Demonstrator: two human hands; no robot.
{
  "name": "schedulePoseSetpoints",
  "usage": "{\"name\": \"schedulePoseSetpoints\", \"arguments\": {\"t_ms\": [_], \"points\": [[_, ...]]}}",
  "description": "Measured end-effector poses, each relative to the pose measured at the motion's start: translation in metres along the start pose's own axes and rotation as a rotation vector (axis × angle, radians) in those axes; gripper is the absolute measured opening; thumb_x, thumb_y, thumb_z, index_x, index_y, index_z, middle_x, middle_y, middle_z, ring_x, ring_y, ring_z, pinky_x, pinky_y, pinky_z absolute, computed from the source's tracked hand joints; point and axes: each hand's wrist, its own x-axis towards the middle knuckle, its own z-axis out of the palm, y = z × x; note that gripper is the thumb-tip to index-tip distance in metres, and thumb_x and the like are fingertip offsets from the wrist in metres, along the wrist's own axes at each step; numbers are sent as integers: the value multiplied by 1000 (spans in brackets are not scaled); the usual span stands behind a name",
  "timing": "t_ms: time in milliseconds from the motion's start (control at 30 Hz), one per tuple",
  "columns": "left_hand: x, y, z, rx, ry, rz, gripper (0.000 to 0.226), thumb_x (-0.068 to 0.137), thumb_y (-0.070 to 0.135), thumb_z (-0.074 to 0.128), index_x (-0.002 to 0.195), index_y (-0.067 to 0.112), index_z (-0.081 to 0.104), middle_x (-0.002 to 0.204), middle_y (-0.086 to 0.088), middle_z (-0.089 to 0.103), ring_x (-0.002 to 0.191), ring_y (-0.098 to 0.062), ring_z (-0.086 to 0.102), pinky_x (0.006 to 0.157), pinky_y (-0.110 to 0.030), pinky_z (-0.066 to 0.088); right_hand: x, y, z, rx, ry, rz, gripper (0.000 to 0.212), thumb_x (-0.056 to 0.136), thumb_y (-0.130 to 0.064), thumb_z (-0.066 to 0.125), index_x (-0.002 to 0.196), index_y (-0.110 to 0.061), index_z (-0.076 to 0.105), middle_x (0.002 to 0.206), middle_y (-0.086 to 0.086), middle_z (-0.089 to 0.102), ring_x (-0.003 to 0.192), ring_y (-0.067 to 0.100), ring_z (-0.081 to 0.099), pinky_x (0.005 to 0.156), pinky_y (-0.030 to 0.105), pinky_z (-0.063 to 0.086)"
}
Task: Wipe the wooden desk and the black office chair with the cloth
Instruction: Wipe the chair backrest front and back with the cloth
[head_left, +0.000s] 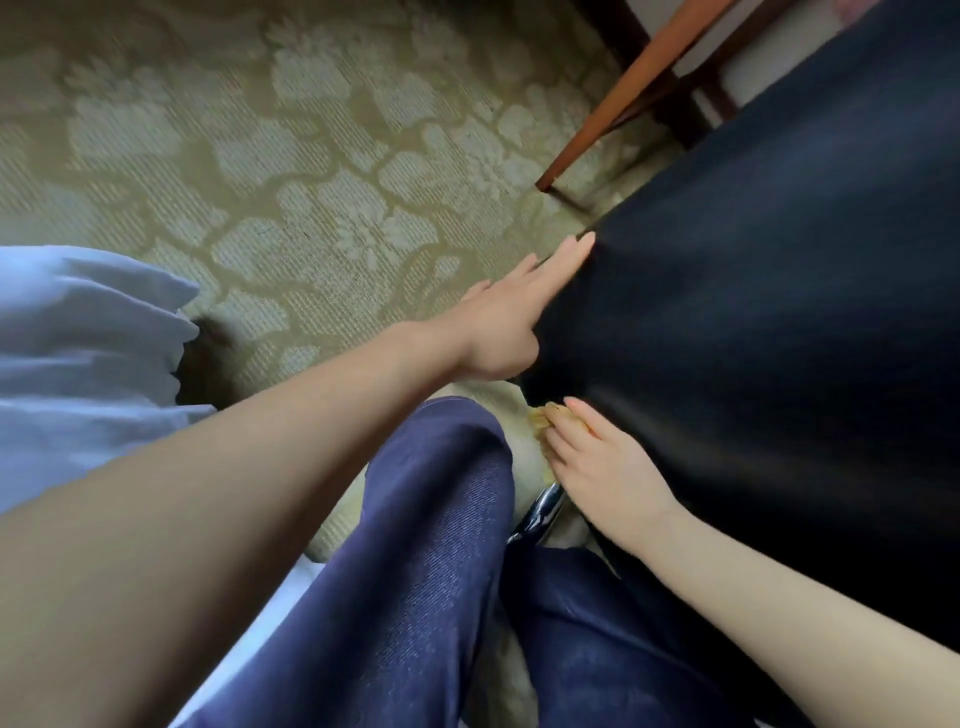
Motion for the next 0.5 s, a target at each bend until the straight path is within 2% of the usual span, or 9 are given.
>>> {"name": "schedulePoseSetpoints", "arguments": {"t_ms": [33, 67, 100, 133, 167, 233, 300, 400, 500], "points": [[0, 4, 3, -28, -6, -22, 102, 74, -17, 32, 149, 34, -12, 159, 13, -12, 147, -16, -4, 117, -44, 17, -12, 2, -6, 73, -72, -20, 44, 70, -21, 77, 108, 0, 69, 118, 16, 65, 117, 32, 57, 116, 45, 18], [-1, 9, 8, -54, -4, -21, 100, 76, -18, 32, 149, 34, -13, 159, 12, -13, 147, -17, -1, 116, -41, 21, -30, 7, -6, 51, -48, -22, 48, 67, -20, 80, 110, 0, 68, 119, 16, 65, 117, 32, 57, 116, 46, 12], [-2, 11, 10, -85, 5, -38, 99, 77, -18, 33, 149, 33, -13, 159, 11, -13, 147, -17, 2, 115, -36, 23, -46, 11, -13, 26, -42, -12, 42, 72, -18, 75, 110, -1, 68, 120, 15, 65, 117, 31, 57, 116, 45, 7], [-3, 13, 11, -111, 19, -48, 98, 78, -19, 32, 150, 32, -12, 159, 11, -13, 147, -17, 3, 114, -31, 24, -61, 13, -17, -1, 22, -2, 32, 82, -16, 64, 111, -2, 69, 120, 14, 64, 117, 30, 58, 117, 44, 3], [-3, 13, 12, -124, 29, -57, 97, 78, -19, 31, 150, 31, -11, 159, 10, -13, 147, -18, 4, 113, -27, 23, -73, 17, -22, -11, 60, 23, 32, 91, -11, 46, 112, -2, 69, 120, 14, 65, 117, 29, 58, 117, 44, 3], [-5, 17, 12, -117, 25, -69, 95, 79, -18, 29, 151, 31, -9, 160, 9, -9, 147, -19, 6, 109, -20, 18, -94, 24, -33, 17, 119, 117, 54, 99, -1, 15, 114, -1, 67, 120, 14, 65, 117, 28, 58, 116, 43, 8], [-7, 18, 11, -84, 44, -83, 92, 82, -15, 30, 152, 30, -8, 161, 3, -1, 146, -22, 13, 104, -17, 19, -107, 28, -43, 1, 187, 174, 61, 101, 0, 3, 120, 2, 61, 124, 15, 62, 120, 29, 56, 114, 42, 12], [-13, 25, 8, -18, 28, -103, 92, 83, -13, 32, 151, 34, -9, 160, -10, 7, 143, -30, 23, 106, -27, 28, -116, 38, -57, -46, 261, 267, 48, 103, -1, 14, 126, 2, 56, 131, 15, 57, 123, 30, 53, 115, 43, 14], [-21, 28, 5, 55, -30, -93, 97, 78, -15, 30, 150, 38, -8, 160, -13, 3, 146, -29, 16, 112, -32, 25, -113, 52, -70, -84, 329, 338, 34, 97, -4, 37, 125, 0, 57, 130, 15, 57, 125, 32, 51, 117, 44, 13]]}}
